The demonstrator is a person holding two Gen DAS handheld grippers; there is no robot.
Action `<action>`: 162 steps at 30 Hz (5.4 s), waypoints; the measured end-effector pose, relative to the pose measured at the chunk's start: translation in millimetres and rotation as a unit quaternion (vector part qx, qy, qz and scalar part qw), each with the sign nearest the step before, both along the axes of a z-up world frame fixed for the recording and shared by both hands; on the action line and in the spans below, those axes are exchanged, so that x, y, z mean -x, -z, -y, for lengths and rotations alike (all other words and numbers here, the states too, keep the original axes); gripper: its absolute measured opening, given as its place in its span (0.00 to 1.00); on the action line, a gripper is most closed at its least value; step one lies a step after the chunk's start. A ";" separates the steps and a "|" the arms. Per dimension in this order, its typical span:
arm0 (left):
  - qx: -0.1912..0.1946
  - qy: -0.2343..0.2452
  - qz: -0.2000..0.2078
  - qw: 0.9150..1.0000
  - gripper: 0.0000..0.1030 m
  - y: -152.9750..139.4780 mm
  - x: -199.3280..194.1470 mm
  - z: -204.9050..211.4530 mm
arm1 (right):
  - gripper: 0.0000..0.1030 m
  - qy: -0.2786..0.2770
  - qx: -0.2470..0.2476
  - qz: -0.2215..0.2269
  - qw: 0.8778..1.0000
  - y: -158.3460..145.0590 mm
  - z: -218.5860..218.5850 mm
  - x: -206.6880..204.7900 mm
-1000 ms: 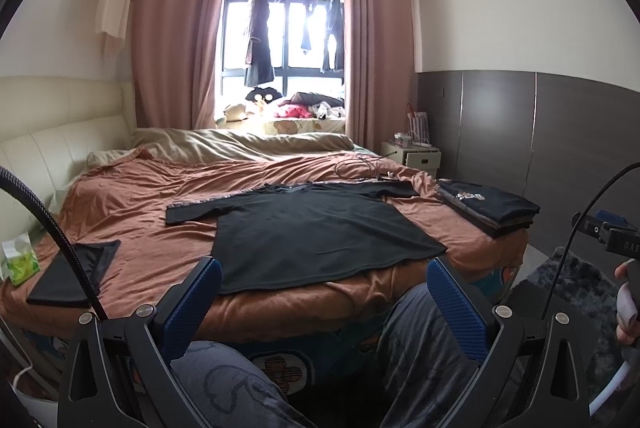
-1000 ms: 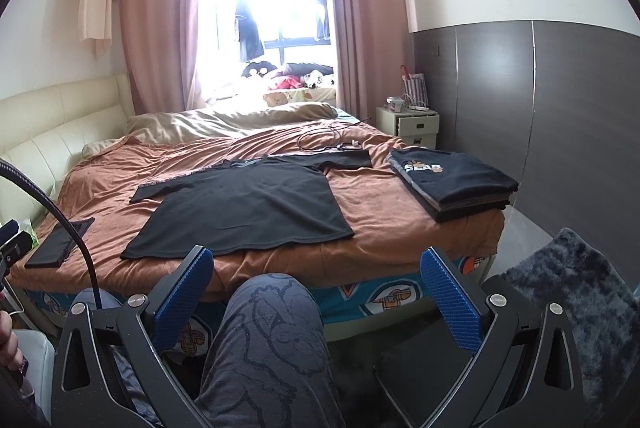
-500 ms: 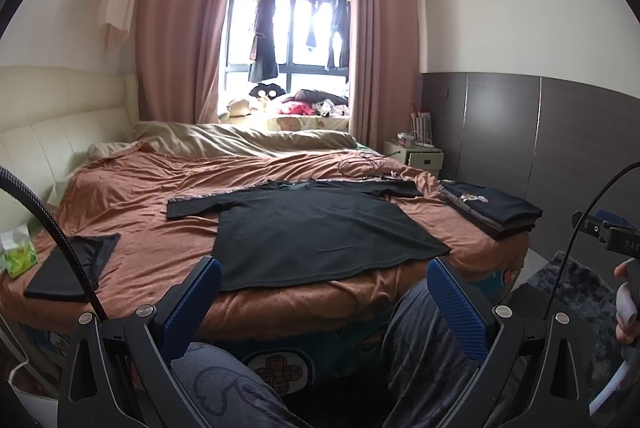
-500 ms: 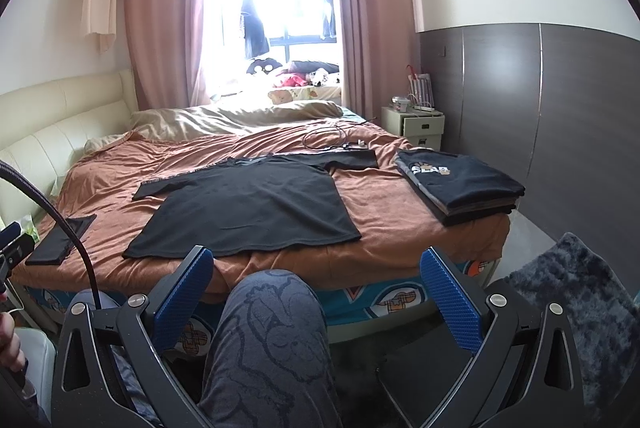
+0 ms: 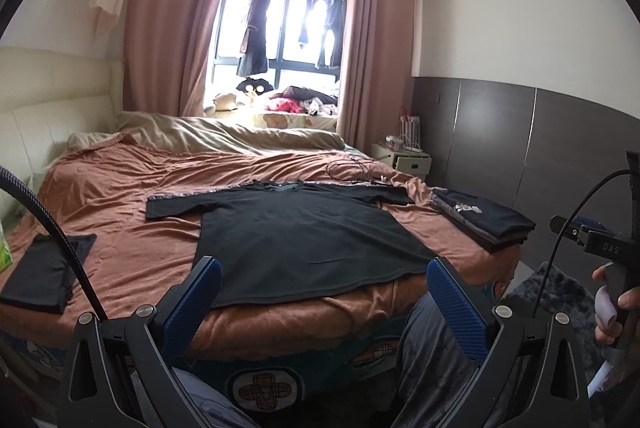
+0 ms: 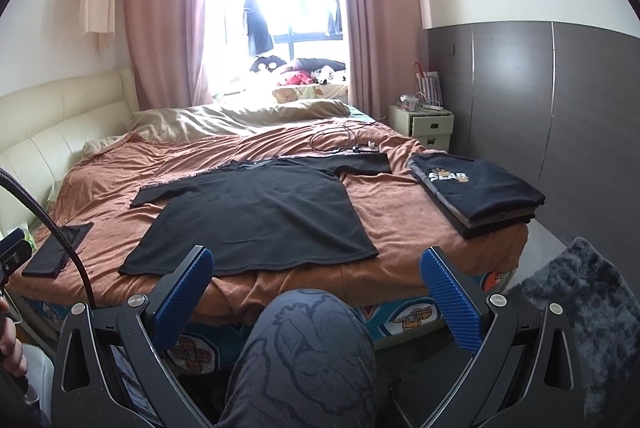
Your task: Fold small clothes
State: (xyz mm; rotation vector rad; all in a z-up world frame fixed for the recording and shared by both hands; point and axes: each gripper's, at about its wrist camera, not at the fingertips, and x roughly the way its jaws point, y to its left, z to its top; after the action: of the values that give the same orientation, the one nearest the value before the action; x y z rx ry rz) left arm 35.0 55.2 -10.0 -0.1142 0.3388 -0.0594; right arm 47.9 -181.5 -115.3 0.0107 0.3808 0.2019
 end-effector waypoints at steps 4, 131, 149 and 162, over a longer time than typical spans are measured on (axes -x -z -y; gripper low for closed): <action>0.005 0.002 -0.008 1.000 1.00 2.7 -22.6 -13.8 | 1.00 -0.006 0.001 -0.012 1.000 -1.6 -11.9 -26.2; 0.101 -0.150 -0.241 0.954 0.05 108.8 -583.6 -441.6 | 0.11 -0.282 -0.100 -0.353 0.886 139.2 -447.7 -694.6; -0.002 -0.086 -0.242 0.967 0.06 48.8 -647.8 -298.3 | 0.58 -0.190 -0.198 -0.321 0.906 98.6 -300.3 -719.6; -0.019 -0.009 -0.279 0.960 0.11 71.2 -693.7 -199.3 | 0.58 -0.138 -0.269 -0.346 0.888 108.2 -221.9 -744.6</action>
State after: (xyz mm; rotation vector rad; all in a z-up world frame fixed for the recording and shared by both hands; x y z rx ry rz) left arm 728.7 254.5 -81.1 -0.0945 0.9035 -0.0017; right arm 792.5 40.4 -223.5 0.5951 1.0342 0.5869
